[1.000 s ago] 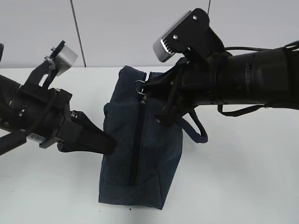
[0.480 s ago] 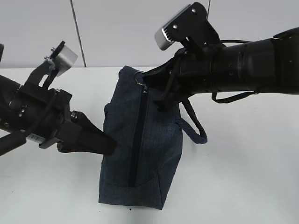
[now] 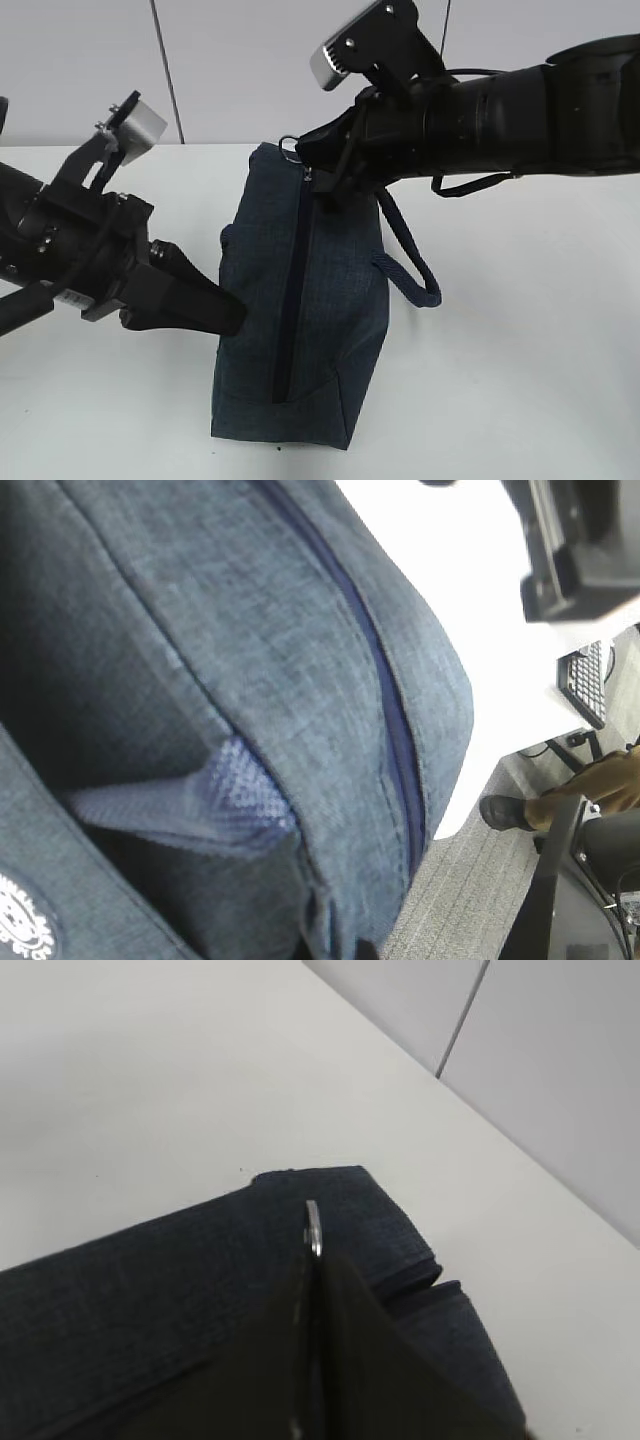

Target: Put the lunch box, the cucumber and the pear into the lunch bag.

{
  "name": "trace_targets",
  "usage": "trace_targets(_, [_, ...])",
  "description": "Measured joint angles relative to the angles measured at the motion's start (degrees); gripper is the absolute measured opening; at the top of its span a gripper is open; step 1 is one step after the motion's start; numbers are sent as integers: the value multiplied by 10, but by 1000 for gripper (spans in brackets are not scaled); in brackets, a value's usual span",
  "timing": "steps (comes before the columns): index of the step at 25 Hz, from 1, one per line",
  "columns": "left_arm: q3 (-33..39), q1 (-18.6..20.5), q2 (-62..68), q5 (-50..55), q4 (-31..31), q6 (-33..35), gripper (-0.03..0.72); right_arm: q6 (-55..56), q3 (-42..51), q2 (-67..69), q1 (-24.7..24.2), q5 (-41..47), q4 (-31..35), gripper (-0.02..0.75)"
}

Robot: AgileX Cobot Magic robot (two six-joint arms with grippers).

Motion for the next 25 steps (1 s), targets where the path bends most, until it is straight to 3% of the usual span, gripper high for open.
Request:
trace_targets(16, [0,0,0,4,0,0,-12,-3,-45,42,-51,7,0,6])
trace_targets(25, [0,0,0,4,1,0,-12,-11,-61,68,-53,20,0,6])
